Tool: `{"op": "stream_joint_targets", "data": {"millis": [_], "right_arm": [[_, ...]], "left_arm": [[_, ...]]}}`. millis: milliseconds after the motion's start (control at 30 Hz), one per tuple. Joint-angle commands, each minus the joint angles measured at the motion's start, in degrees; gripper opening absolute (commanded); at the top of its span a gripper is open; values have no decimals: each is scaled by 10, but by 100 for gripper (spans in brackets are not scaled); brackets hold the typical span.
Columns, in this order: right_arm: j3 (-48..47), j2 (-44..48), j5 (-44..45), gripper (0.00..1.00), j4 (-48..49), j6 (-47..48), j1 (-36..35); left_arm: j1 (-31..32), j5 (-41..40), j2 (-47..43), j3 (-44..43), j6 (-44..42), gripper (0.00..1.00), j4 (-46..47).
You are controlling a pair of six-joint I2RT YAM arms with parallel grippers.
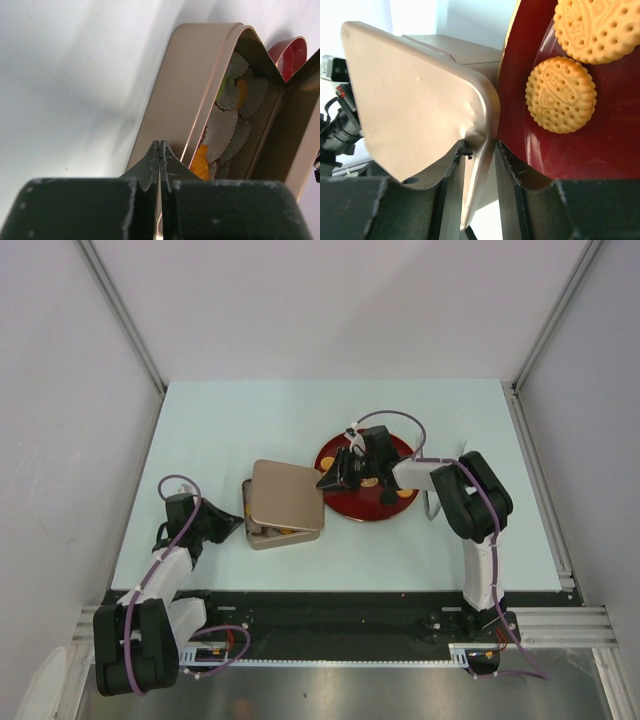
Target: Pack the cookies
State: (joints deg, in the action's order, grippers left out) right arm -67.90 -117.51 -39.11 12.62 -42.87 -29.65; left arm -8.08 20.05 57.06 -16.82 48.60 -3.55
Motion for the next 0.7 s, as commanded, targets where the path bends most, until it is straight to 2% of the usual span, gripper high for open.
{"op": "stream_joint_targets", "data": {"millis": [0, 667], "right_arm": [[-1, 7, 48, 32, -86, 54, -10], [-78, -25, 28, 34, -119, 75, -46]], "left_arm": [[-4, 18, 0, -3, 4, 1, 16], [-4, 17, -1, -3, 4, 1, 14]]}}
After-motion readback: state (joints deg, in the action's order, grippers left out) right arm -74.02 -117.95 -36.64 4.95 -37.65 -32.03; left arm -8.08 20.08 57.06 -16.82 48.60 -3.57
